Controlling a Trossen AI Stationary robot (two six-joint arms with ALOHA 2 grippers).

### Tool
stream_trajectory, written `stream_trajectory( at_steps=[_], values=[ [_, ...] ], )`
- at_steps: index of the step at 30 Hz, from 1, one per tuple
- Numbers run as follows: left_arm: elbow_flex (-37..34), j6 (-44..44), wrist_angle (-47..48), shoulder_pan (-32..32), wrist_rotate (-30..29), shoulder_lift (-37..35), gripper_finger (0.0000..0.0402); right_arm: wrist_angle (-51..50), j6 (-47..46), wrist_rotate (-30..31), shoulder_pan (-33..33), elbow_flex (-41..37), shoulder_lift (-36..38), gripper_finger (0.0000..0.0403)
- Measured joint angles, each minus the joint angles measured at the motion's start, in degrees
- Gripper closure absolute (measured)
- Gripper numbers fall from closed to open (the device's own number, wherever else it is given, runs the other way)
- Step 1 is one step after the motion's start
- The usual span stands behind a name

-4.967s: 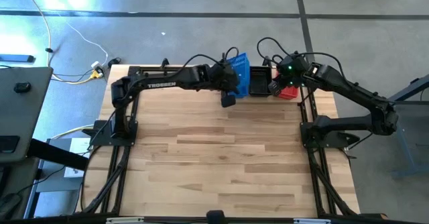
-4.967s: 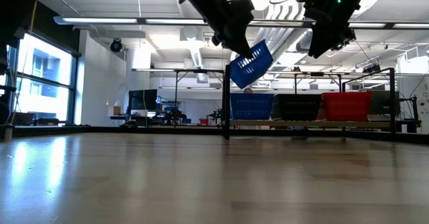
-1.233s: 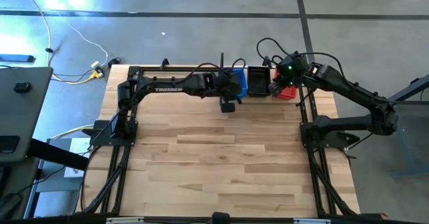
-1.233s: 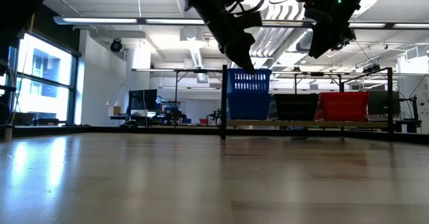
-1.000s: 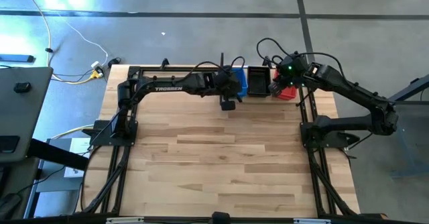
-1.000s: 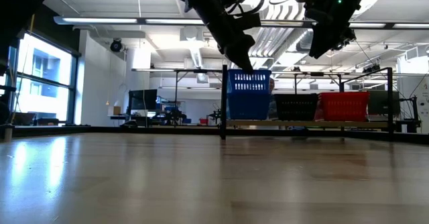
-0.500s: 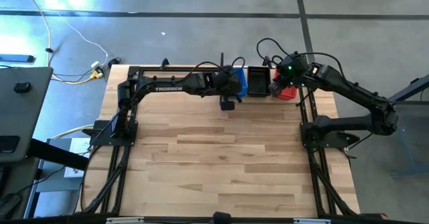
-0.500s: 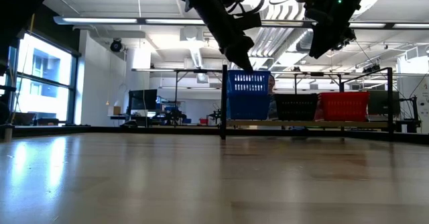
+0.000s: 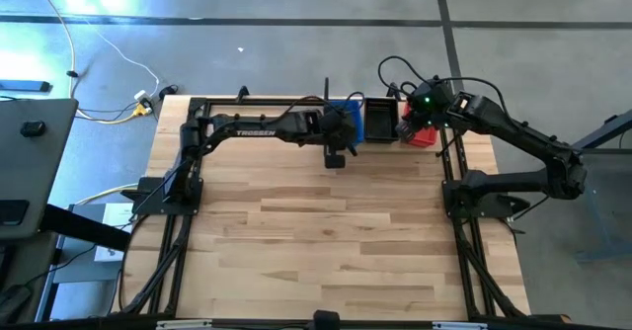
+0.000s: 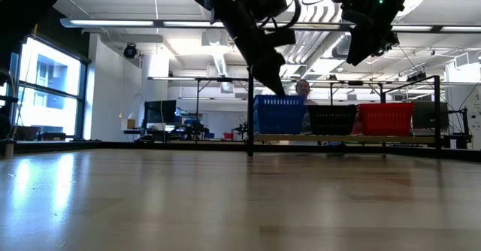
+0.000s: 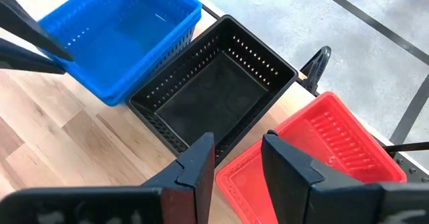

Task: Stack baskets on shelf by color
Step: Stack the blue bin on top of the other blue bin on the shelf, then return to Home Position

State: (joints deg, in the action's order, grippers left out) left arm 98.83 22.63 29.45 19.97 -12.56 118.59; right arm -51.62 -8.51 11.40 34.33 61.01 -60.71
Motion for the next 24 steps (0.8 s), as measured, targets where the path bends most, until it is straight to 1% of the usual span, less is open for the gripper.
stream_trajectory(
  at_steps=[9, 14, 19, 22, 24],
  values=[
    [0.0, 0.0, -2.78, 0.53, -0.53, 0.0, 0.032, -0.09, -0.02, -0.5, 0.0, 0.0, 0.0, 0.0292],
    [0.34, -2.88, -2.63, 0.64, -0.26, -0.46, 0.03, -0.09, -0.02, -0.48, 0.0, 0.0, 0.0, 0.0292],
    [5.12, -3.63, -0.25, -0.33, 0.18, -1.23, 0.0294, -0.07, -0.24, -0.48, 0.01, 0.0, 0.0, 0.0292],
    [8.47, -5.67, 3.49, -0.6, 0.53, -2.15, 0.0298, -0.09, -0.38, -0.8, 0.02, 0.0, 0.02, 0.0292],
    [9.71, -7.34, 4.97, -0.51, 2.45, -3.56, 0.03, -0.09, -0.46, -0.98, 0.02, 0.0, 0.02, 0.0292]
  ],
)
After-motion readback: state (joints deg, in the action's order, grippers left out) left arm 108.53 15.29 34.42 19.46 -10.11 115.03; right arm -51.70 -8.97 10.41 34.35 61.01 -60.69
